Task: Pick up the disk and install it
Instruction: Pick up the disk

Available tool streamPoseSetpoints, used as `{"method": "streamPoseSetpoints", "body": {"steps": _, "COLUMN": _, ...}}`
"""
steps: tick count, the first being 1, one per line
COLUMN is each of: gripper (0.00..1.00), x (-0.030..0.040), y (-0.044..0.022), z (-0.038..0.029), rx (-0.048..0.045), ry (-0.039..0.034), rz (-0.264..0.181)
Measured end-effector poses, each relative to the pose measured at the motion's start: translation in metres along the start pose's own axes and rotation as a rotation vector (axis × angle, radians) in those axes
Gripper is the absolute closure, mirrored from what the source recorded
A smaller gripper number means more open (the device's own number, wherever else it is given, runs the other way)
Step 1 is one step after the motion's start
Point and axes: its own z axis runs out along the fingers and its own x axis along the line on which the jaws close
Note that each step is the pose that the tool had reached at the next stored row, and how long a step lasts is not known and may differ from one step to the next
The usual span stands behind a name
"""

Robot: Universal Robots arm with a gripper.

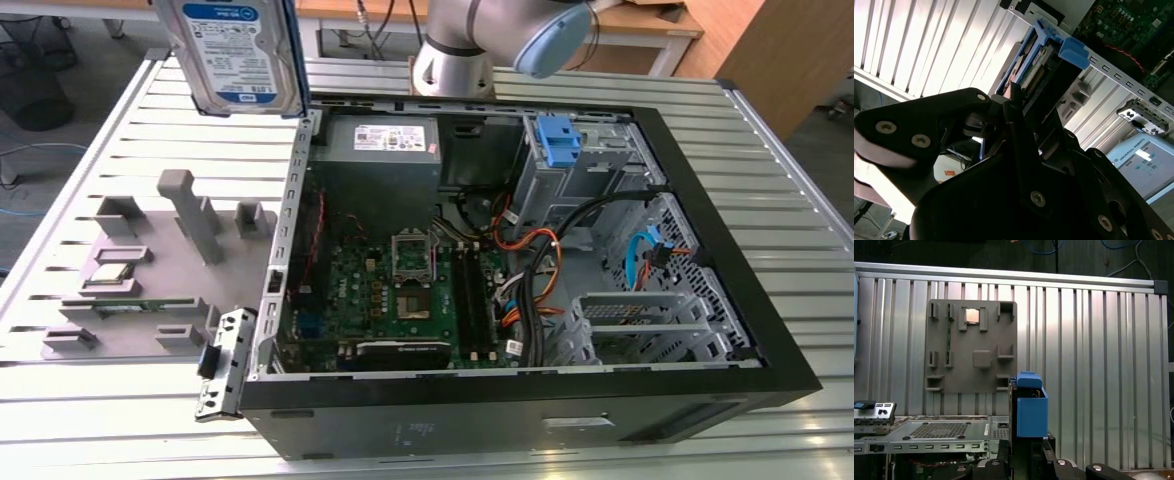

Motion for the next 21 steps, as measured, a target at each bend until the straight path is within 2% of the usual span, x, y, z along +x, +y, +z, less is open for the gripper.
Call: {"method": "streamPoseSetpoints", "body": {"steps": 21, "gripper": 0.65, "x": -0.0001, "y": -0.0404, "z": -0.0016, "rx": 0.0000, "ry": 0.0000, "rz": 0.000}}
